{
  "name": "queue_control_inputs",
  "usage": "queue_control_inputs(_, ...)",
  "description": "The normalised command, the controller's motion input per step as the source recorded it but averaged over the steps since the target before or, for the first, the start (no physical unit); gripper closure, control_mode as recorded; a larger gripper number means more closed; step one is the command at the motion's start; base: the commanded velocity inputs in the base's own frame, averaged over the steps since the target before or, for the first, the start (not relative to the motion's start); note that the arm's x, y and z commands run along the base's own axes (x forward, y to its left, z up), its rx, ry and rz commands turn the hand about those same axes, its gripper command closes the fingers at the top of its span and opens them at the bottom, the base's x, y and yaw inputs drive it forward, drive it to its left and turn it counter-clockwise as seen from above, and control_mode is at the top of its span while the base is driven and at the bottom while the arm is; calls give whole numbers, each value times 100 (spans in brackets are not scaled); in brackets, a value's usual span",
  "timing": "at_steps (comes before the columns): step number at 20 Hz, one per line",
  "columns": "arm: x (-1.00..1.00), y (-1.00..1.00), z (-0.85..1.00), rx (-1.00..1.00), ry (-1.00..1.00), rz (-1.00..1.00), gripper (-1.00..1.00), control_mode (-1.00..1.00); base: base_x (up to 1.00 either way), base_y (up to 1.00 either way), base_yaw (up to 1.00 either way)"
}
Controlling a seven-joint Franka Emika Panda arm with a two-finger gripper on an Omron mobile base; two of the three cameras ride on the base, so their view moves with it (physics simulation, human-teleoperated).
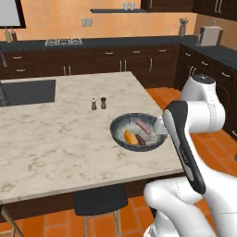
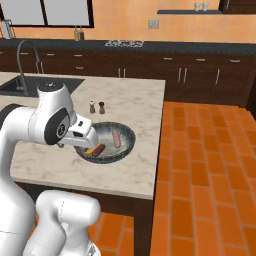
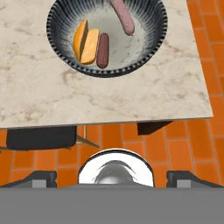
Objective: Place one bun and one sausage from the bowl on each plate.
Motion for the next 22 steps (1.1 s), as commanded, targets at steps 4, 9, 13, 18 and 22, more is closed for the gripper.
queue_control_inputs(4, 93, -24, -1, 1, 0, 0, -100, -100, 0, 0, 0)
queue_control_inputs(9, 100, -21, -13, 2, 0, 0, -100, -100, 0, 0, 0)
queue_control_inputs(13, 93, 0, -46, 0, -4, 0, -100, -100, 0, 0, 0)
queue_control_inputs(18, 65, 2, -36, 0, -3, 0, -100, -100, 0, 0, 0)
queue_control_inputs(22, 50, -1, -29, 0, -1, 0, -100, -100, 0, 0, 0)
